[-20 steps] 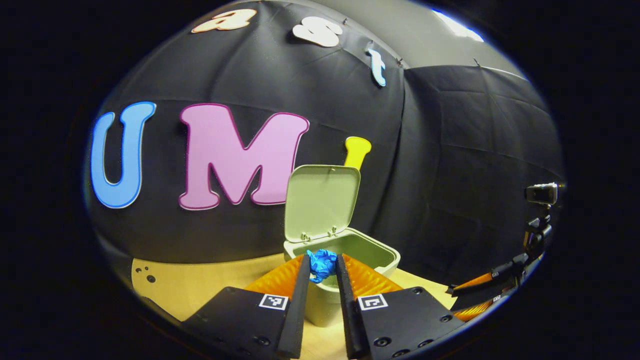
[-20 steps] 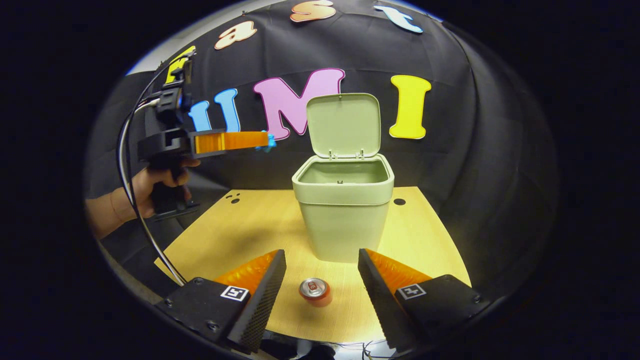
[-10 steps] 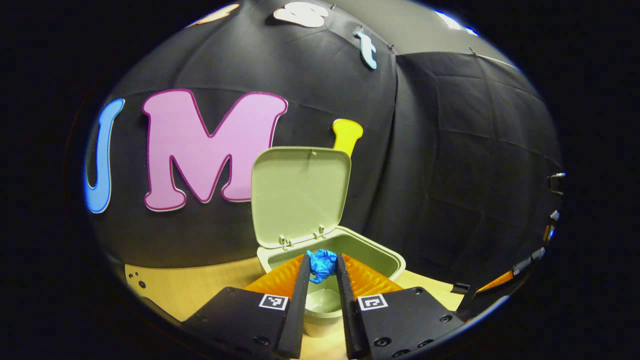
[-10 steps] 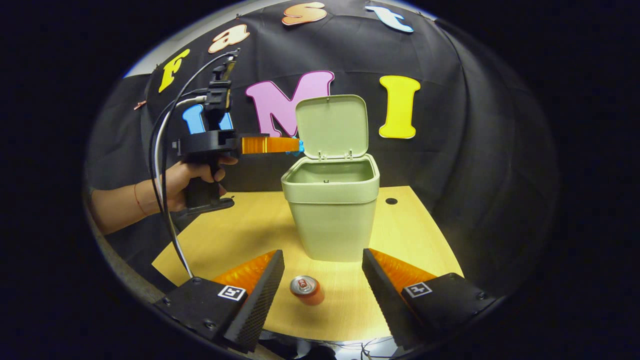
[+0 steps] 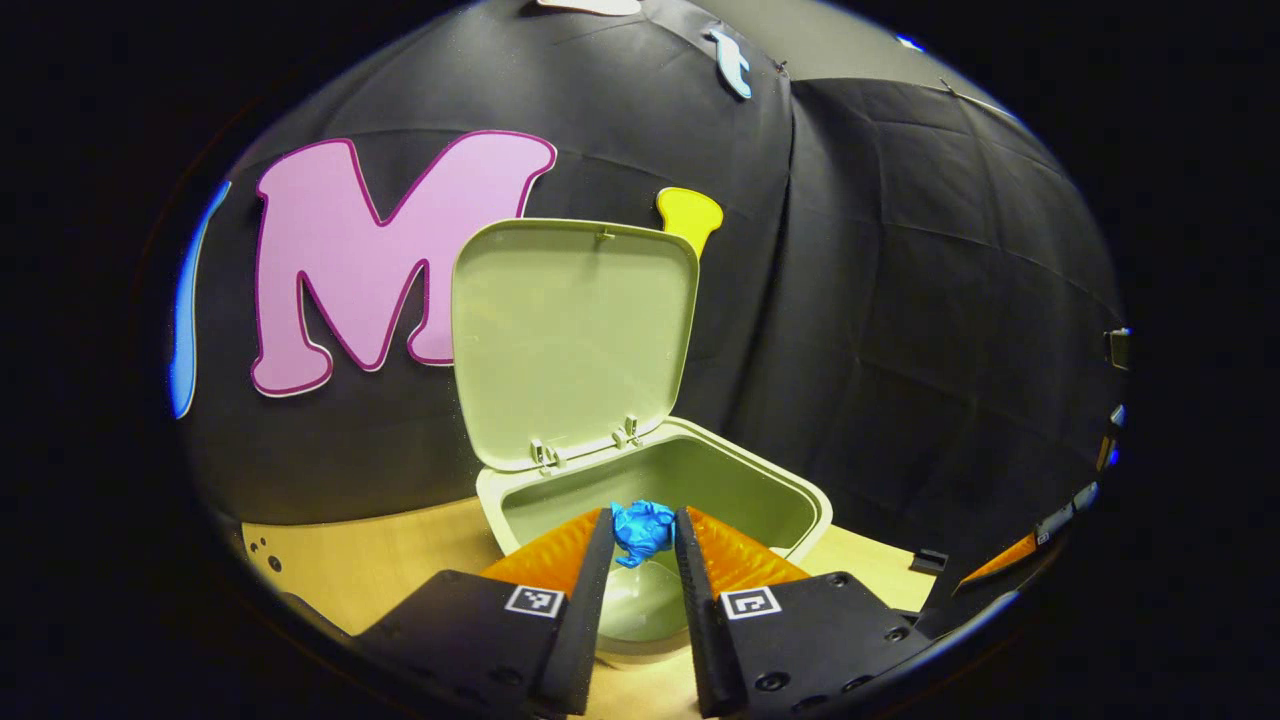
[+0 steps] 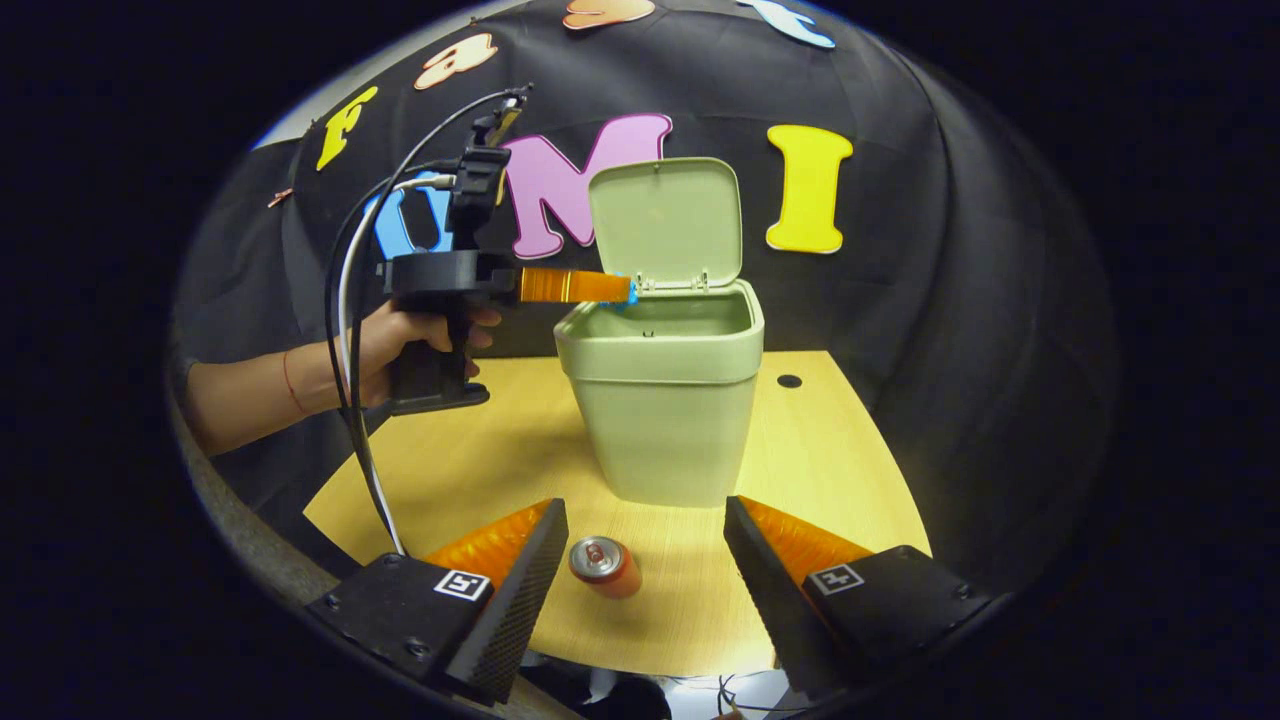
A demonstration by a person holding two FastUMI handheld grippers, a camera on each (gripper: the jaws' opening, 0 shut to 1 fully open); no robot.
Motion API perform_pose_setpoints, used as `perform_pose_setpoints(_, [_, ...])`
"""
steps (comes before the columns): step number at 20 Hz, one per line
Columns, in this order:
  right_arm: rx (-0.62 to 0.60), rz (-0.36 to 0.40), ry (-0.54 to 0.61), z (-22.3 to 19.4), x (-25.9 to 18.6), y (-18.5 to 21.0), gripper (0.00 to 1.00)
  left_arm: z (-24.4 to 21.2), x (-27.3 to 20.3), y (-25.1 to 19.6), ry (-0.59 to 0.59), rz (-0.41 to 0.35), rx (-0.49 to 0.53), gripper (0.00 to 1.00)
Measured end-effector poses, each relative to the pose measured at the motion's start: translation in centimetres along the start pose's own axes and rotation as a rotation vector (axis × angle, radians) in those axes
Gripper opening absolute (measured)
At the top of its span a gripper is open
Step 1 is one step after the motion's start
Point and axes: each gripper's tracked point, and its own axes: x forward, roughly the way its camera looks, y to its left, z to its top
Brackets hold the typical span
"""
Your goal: Press the lid of the desktop garbage bin to open it, pick up the crumpled paper on the desktop and throw it into the bin, then pick up the pop can on the desktop and drop it into the bin, and finally close the garbage bin lid.
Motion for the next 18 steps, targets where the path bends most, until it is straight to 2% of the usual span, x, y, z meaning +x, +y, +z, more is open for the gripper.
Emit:
perform_pose_setpoints(3, [0.031, 0.025, 0.021, -0.6, 0.2, 0.7, 0.99, 0.6, -0.5, 0.6, -0.038, 0.045, 0.049, 0.87])
perform_pose_setpoints(5, [0.054, 0.036, 0.013, -0.3, 0.5, 0.9, 0.99, 0.7, -0.7, 0.7, -0.039, 0.056, 0.072, 0.95])
perform_pose_setpoints(11, [0.078, 0.069, 0.023, -1.3, 1.0, 2.7, 0.99, -0.3, -3.7, 0.7, -0.019, 0.047, 0.011, 0.94])
perform_pose_setpoints(14, [0.029, 0.093, 0.072, -3.3, 2.1, 3.9, 0.99, -1.0, -6.4, 1.5, -0.022, 0.061, -0.038, 0.94])
perform_pose_setpoints(18, [-0.055, 0.115, 0.131, -5.6, 4.1, 4.8, 0.99, -2.4, -10.6, 3.9, -0.014, 0.122, -0.075, 0.95])
